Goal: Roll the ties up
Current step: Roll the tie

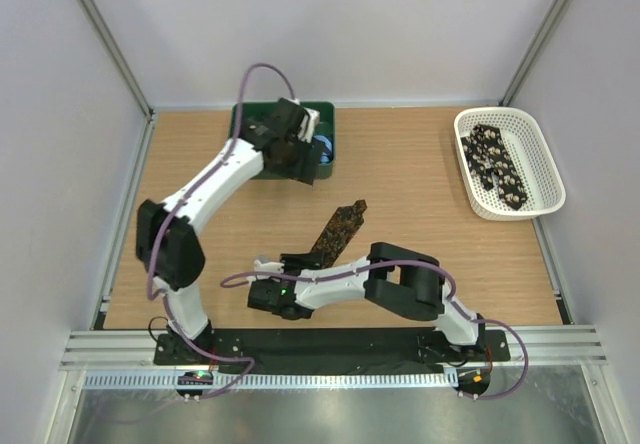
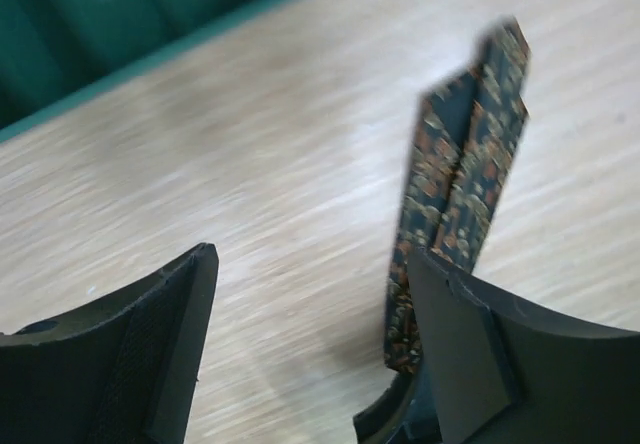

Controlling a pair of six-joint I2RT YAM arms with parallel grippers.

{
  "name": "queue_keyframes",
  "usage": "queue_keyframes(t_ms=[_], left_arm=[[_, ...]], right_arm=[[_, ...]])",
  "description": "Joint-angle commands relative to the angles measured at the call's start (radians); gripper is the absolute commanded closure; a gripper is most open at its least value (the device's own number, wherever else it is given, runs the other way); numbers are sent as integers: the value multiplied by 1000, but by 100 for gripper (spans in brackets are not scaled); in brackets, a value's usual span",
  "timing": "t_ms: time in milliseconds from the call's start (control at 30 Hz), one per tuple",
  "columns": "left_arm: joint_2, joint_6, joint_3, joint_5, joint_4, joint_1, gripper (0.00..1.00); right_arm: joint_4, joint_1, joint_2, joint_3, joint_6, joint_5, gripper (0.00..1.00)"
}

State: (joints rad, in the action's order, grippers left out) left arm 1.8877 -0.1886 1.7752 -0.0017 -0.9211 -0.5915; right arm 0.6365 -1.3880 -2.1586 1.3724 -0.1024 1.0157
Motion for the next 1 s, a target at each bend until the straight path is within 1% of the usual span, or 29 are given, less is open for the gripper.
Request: queue_keyframes(t_ms=[0, 33, 67, 133, 167, 200, 233, 267, 300, 333, 367, 400, 467, 533, 567, 633, 667, 700, 733, 767, 833, 867, 967], left_arm=[[-259, -69, -139, -101, 230, 73, 13], [-300, -98, -230, -115, 270, 85, 8], [-337, -109, -284, -162, 347, 94, 1], [-459, -117, -371, -208, 425, 110, 0], [-507, -127, -473, -230, 509, 110, 0], [-547, -135, -520, -271, 549, 111, 0], [-588, -144, -577, -291, 592, 111, 0], [-672, -199, -677, -323, 692, 111, 0], [-708, -242, -736, -430, 734, 111, 0], [-748, -291, -785, -479, 770, 111, 0], [-807, -329, -827, -527, 813, 111, 0], [-840, -339, -897, -552, 832, 114, 0], [-907, -327, -945, -541, 854, 114, 0], [-941, -331, -987, -517, 851, 114, 0], [-958, -334, -997, -512, 844, 114, 0], [-1001, -360, -1033, -505, 829, 114, 0], [-1015, -364, -1045, -495, 828, 114, 0], [-1042, -368, -1057, -486, 826, 114, 0], [-1056, -382, -1082, -474, 821, 113, 0], [-1067, -387, -1097, -443, 820, 114, 0], [-1098, -405, -1126, -417, 821, 113, 0], [-1105, -414, -1155, -399, 823, 113, 0], [-1131, -431, -1223, -393, 852, 111, 0]], right_arm=[[-50, -3, 83, -10, 61, -170, 71], [-67, 0, 95, -18, 63, -189, 71], [-78, 9, 123, -35, 66, -209, 71], [-112, 24, 154, -56, 69, -288, 71], [-119, 33, 173, -76, 73, -323, 71], [-130, 59, 210, -88, 75, -401, 71], [-155, 72, 232, -102, 75, -448, 71], [-167, 87, 252, -130, 73, -489, 71], [-176, 121, 269, -142, 76, -531, 72], [-195, 139, 302, -153, 76, -627, 71], [-207, 155, 315, -176, 75, -661, 72], [-216, 185, 341, -186, 72, -739, 72], [-244, 211, 359, -219, 64, -814, 71], [-259, 242, 367, -231, 61, -886, 71], [-262, 271, 373, -234, 64, -966, 72], [-287, 296, 379, -243, 70, -1058, 74], [-297, 320, 387, -255, 76, -1125, 74], [-310, 332, 390, -262, 82, -1161, 74], [-331, 349, 390, -268, 86, -1195, 74], [-342, 374, 388, -277, 92, -1262, 74], [-371, 403, 384, -285, 99, -1308, 74], [-377, 431, 372, -288, 99, -1366, 74], [-391, 472, 347, -285, 99, -1445, 74]])
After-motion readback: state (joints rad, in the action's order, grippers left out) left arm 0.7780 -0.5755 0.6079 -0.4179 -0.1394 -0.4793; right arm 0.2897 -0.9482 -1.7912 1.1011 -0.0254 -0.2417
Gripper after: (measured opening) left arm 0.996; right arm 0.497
